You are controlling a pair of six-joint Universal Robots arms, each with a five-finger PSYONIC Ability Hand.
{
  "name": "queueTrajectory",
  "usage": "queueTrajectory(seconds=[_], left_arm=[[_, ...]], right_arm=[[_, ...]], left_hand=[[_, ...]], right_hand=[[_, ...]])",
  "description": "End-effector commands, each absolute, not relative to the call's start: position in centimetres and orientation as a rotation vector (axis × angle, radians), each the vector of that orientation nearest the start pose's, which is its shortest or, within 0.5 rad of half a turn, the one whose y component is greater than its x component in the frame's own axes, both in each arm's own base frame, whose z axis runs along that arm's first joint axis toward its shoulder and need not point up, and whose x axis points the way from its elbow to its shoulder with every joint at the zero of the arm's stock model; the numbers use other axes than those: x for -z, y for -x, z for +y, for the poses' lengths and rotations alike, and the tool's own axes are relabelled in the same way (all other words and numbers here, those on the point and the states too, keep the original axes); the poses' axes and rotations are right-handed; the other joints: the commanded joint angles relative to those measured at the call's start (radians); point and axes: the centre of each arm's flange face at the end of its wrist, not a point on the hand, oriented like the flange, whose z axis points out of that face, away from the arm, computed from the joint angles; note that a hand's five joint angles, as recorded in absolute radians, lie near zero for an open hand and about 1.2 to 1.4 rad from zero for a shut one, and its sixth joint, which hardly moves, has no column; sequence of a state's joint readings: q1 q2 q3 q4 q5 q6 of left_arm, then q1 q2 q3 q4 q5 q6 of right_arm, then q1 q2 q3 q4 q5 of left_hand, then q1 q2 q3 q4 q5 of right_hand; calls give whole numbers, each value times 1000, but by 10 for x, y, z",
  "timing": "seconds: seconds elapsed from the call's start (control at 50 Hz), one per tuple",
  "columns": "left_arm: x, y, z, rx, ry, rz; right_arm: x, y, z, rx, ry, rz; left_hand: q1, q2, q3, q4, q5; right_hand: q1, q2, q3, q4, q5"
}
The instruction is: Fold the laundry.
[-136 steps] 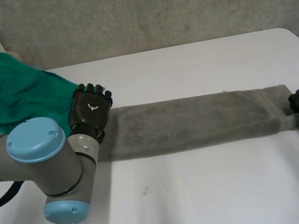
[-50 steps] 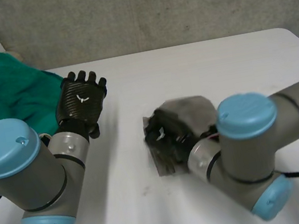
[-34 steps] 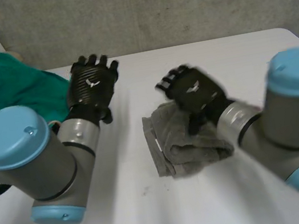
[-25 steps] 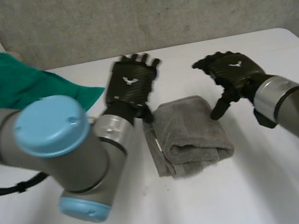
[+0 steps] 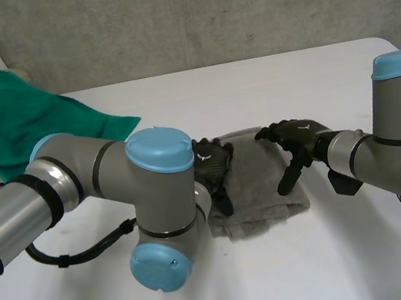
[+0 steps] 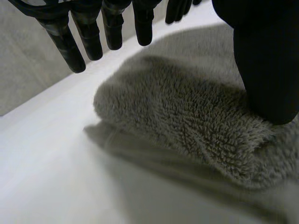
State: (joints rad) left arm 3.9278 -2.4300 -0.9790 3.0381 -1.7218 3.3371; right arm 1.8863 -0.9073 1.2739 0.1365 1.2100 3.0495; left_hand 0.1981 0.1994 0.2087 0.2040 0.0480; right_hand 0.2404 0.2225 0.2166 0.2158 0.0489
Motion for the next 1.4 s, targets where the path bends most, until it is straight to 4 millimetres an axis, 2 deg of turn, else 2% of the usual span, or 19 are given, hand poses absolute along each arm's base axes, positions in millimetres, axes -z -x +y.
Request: queueTrajectory(seconds=[0.02,0.08,0.18,0.2,0.28,0.4,0.46,0.5,0.6,0.8,0.88,0.92,1.02,1.04,1.1,1.12,1.26,1.34,1.4], left_arm=[[-124,387,-224,1744,-1280,2448],[-122,386,-222,1734,-1286,2454],[-133,387,-222,1776,-1278,2443],[-143,388,-222,1810,-1270,2432],[-174,385,-223,1911,-1229,2396],[-207,367,-225,1988,-1163,2366],[-223,358,-221,2040,-1165,2354],[-226,356,-217,2057,-1196,2356],[-227,347,-218,2104,-1229,2361],[-215,340,-218,2067,-1196,2422],[-211,338,-216,2057,-1181,2455],[-210,338,-216,2051,-1178,2465],[-209,336,-218,2043,-1171,2469],[-209,336,-218,2043,-1171,2469],[-208,334,-219,2038,-1165,2471],[-208,334,-219,2038,-1165,2471],[-208,334,-219,2040,-1164,2471],[-211,335,-220,2056,-1160,2462],[-213,336,-222,2071,-1154,2453]], right_arm=[[-139,-282,-312,1344,832,2265],[-137,-284,-310,1346,881,2267],[-151,-286,-306,1381,911,2240],[-161,-283,-306,1412,899,2231],[-177,-273,-300,1457,846,2249],[-175,-256,-288,1484,667,2313],[-167,-241,-281,1422,557,2358],[-156,-235,-273,1337,510,2379],[-141,-240,-259,1203,468,2336],[-123,-257,-268,1131,368,2253],[-121,-267,-269,1130,395,2242],[-116,-270,-269,1121,404,2244],[-106,-271,-277,1134,401,2272],[-106,-272,-278,1145,402,2278],[-108,-272,-282,1181,404,2281],[-111,-273,-286,1213,411,2277],[-126,-274,-310,1378,429,2263],[-138,-271,-333,1498,391,2256],[-146,-259,-364,1606,327,2238]], left_hand=[[27,26,17,21,3],[21,20,11,15,-3],[12,11,2,7,-12],[10,8,-1,4,-15],[1,-1,-10,-5,-24],[-8,-9,-19,-14,-33],[-14,-15,-25,-20,-38],[-11,-12,-22,-17,-35],[-11,-12,-22,-17,-35],[-5,-6,-16,-11,-30],[-5,-6,-16,-11,-30],[-8,-9,-19,-14,-33],[-5,-6,-16,-11,-30],[-5,-6,-16,-11,-30],[-8,-9,-19,-14,-33],[-11,-12,-22,-17,-35],[-11,-12,-22,-17,-35],[-11,-12,-22,-17,-35],[-11,-12,-22,-17,-35]], right_hand=[[-66,-48,-42,-41,-49],[-66,-48,-42,-41,-49],[-66,-48,-42,-41,-49],[-66,-48,-42,-41,-49],[-66,-48,-42,-41,-49],[-66,-48,-42,-41,-49],[-66,-48,-42,-41,-49],[-66,-48,-42,-41,-49],[-66,-48,-42,-41,-49],[-66,-48,-42,-41,-49],[79,97,103,104,96],[267,285,291,291,284],[431,449,455,456,448],[603,621,627,628,620],[909,927,933,934,926],[1134,1152,1158,1159,1151],[1156,1174,1180,1180,1173],[1156,1174,1180,1180,1173],[1156,1174,1180,1180,1173]])
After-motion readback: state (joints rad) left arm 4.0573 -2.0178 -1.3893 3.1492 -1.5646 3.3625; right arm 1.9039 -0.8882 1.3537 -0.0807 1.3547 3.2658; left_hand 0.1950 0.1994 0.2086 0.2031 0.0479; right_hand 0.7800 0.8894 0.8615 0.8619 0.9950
